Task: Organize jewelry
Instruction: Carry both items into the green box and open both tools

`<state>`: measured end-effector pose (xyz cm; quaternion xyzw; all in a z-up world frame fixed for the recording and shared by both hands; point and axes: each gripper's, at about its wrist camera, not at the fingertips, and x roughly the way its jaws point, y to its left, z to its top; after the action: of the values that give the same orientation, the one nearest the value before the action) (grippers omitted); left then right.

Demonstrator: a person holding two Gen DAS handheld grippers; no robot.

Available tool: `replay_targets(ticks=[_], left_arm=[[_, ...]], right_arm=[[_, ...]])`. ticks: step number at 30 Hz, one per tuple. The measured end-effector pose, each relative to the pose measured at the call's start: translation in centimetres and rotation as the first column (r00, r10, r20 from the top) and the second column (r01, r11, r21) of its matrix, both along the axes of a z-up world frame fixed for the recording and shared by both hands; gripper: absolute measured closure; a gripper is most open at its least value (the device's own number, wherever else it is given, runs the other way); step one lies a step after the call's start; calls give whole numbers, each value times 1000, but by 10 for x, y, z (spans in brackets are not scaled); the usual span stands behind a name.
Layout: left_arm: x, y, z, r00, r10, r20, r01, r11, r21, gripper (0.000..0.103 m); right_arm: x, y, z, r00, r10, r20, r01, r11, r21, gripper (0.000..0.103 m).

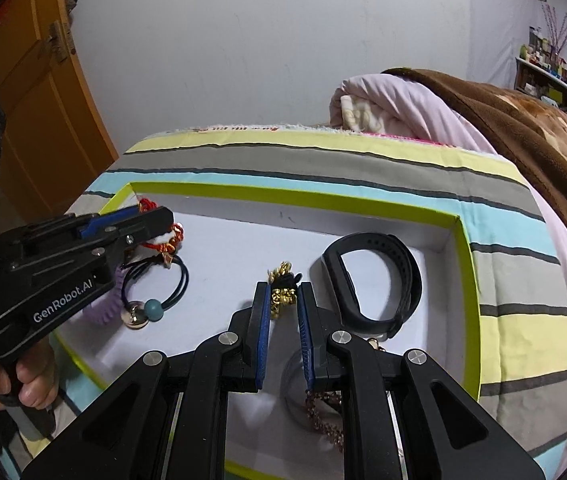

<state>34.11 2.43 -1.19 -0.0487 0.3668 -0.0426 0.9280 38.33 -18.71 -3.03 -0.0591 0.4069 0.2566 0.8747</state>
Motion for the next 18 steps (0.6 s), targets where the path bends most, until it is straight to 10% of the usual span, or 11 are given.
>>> replay_targets(ticks=[18], left_arm=[[-15,6,11,1000,-11,7,11,1000,-19,71]], right_arm=[[-14,-4,14,1000,7,19,-7,1000,24,77]])
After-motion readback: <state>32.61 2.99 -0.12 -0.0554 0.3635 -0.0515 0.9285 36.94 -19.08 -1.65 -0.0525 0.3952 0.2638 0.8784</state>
